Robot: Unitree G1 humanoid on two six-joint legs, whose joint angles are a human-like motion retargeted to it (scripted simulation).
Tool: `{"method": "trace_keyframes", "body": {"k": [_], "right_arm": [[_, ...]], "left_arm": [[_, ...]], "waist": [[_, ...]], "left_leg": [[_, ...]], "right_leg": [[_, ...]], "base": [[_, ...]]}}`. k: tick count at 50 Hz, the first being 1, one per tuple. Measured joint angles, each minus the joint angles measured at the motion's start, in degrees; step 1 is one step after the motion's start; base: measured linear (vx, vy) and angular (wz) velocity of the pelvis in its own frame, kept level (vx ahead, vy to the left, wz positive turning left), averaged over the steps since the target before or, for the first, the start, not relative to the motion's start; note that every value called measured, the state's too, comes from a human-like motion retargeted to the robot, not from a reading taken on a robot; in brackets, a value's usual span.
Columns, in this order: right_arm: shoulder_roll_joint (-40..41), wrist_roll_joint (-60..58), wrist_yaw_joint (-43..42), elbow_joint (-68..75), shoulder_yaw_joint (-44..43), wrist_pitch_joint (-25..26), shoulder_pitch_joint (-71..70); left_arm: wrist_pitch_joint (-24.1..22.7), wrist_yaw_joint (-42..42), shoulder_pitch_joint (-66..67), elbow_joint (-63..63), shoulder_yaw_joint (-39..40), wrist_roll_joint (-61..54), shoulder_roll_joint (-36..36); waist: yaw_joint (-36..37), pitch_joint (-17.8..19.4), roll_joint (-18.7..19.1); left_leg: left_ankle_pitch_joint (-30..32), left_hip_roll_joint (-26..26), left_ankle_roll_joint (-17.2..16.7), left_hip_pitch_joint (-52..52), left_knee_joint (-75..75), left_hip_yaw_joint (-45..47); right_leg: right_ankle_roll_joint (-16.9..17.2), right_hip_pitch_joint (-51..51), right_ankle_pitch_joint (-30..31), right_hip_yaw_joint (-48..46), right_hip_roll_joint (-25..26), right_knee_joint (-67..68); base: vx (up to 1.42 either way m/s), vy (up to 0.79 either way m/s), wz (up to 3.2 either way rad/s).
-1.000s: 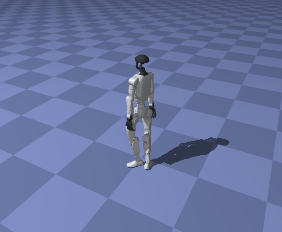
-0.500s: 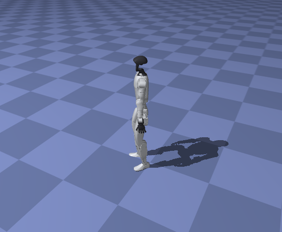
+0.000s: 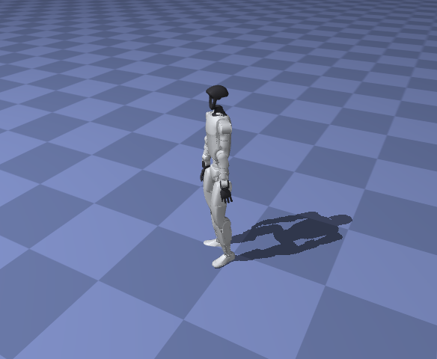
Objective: In place motions
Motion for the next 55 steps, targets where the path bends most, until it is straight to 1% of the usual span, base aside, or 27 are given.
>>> {"method": "trace_keyframes", "body": {"k": [5,10,17,20,22,23,25,27,28,31,34,38,42,48,55], "right_arm": [[0.5,1.8,-3.7,3.6,-0.5,0.4,0.6],[0.4,2.8,-3.6,6.7,-2.0,0.5,3.2],[-0.7,3.0,-6.1,9.0,-1.2,1.3,2.7],[-0.7,4.3,-6.5,8.6,-0.3,1.0,1.6],[-0.4,4.9,-6.2,8.1,0.0,0.9,1.3],[-0.1,5.1,-6.1,7.9,-0.2,0.8,1.3],[0.4,5.2,-6.0,7.4,-0.1,0.6,1.3],[0.9,5.2,-6.1,7.2,0.5,0.3,1.7],[1.1,5.0,-6.1,7.5,0.7,0.2,2.2],[1.2,3.4,-5.7,8.7,0.4,0.8,3.2],[1.1,1.5,-5.9,8.9,0.6,1.5,3.0],[1.1,0.9,-5.4,8.0,1.1,1.7,1.5],[1.2,2.1,-4.2,5.6,0.9,1.0,0.3],[1.5,3.0,-3.9,3.4,0.7,0.5,-0.6],[1.5,2.5,-2.9,3.2,1.3,0.3,-0.9]], "left_arm": [[0.3,-0.9,0.0,0.6,0.4,0.1,1.4],[1.3,-0.1,-0.7,1.5,1.2,-0.9,2.7],[1.1,-0.9,-2.1,0.8,4.7,-5.6,3.0],[1.1,-1.5,-2.4,0.4,6.3,-5.6,3.4],[1.3,-1.4,-2.2,0.5,6.2,-5.2,3.8],[1.4,-1.3,-2.2,0.8,5.7,-5.2,3.9],[1.8,-1.3,-2.5,1.4,5.5,-5.0,4.2],[2.2,-1.4,-2.6,2.0,6.2,-3.9,4.6],[2.4,-1.4,-2.4,2.2,6.6,-3.1,4.6],[2.2,-0.7,-1.1,2.5,6.3,-3.0,3.7],[1.1,-0.4,0.2,2.6,6.3,-5.0,2.9],[1.3,-0.5,0.4,3.6,7.4,-5.1,2.1],[1.5,0.0,0.1,4.1,6.5,-5.4,1.6],[1.2,-0.6,-0.4,2.8,5.4,-3.9,1.3],[1.4,-1.8,-2.1,1.4,5.3,-4.6,1.9]], "waist": [[-0.4,-0.5,-0.2],[1.0,-1.2,-1.4],[0.0,1.3,-1.8],[1.8,1.5,-1.5],[1.9,1.9,-1.5],[0.6,2.3,-1.3],[-2.0,3.2,-1.1],[-2.8,2.9,-1.8],[-2.4,2.2,-2.2],[0.2,0.1,-2.0],[2.2,-0.9,-2.1],[0.4,-1.9,-1.3],[-0.9,-2.2,-0.7],[-0.7,-3.3,-0.3],[-1.4,-3.1,-0.4]], "left_leg": [[0.5,-1.0,0.7,1.3,-3.1,0.8],[0.5,-2.7,2.0,1.8,-5.4,1.7],[-0.2,-2.6,2.8,1.5,-5.7,2.7],[-0.5,-1.6,2.7,1.1,-6.6,6.9],[-0.5,-1.5,2.8,1.3,-6.9,7.9],[-0.5,-1.5,2.9,1.4,-6.8,6.8],[-0.5,-1.7,3.1,1.6,-6.5,4.5],[-0.8,-2.6,3.2,1.9,-6.4,3.7],[-1.0,-3.0,3.2,2.1,-6.4,3.5],[-1.4,-2.8,2.9,2.2,-6.1,3.7],[-1.9,-3.2,2.9,2.8,-6.4,4.7],[-2.1,-2.9,2.6,2.8,-6.4,3.8],[-2.2,-2.7,2.5,2.8,-6.4,3.2],[-2.5,-2.2,2.1,2.6,-6.5,3.8],[-2.8,-1.7,1.8,2.6,-6.5,3.9]], "right_leg": [[0.4,-0.1,0.2,0.4,-0.2,0.3],[1.1,-0.8,0.7,1.5,-1.0,0.7],[2.3,-3.6,0.8,2.6,-2.6,6.2],[3.1,-8.4,1.4,8.9,-2.0,12.2],[3.4,-8.9,0.3,11.5,-0.9,12.4],[3.9,-8.1,0.0,11.1,-0.7,11.2],[3.0,-6.4,0.4,10.6,-0.3,8.8],[1.8,-4.5,1.0,9.9,-0.1,5.6],[1.3,-3.7,1.6,7.8,-0.3,4.1],[1.9,-2.8,3.0,6.4,-0.7,1.8],[1.3,-1.7,3.3,5.1,0.0,0.1],[1.0,-1.7,2.7,5.5,0.2,0.4],[0.8,-1.3,2.5,5.1,0.5,0.2],[0.6,-1.7,2.7,5.4,0.9,0.0],[0.4,-1.7,2.7,5.1,1.2,0.0]], "base": [[0.10,0.07,-0.14],[0.15,0.08,-0.14],[0.01,0.06,-0.16],[-0.07,0.04,-1.12],[-0.02,0.01,-0.39],[-0.07,-0.02,0.63],[-0.08,0.00,0.93],[0.01,0.02,0.52],[0.17,0.00,0.22],[0.17,-0.02,-0.01],[0.07,0.01,-0.19],[-0.01,-0.02,0.19],[-0.01,0.00,0.10],[0.00,0.00,0.00],[0.00,0.00,0.00]]}}
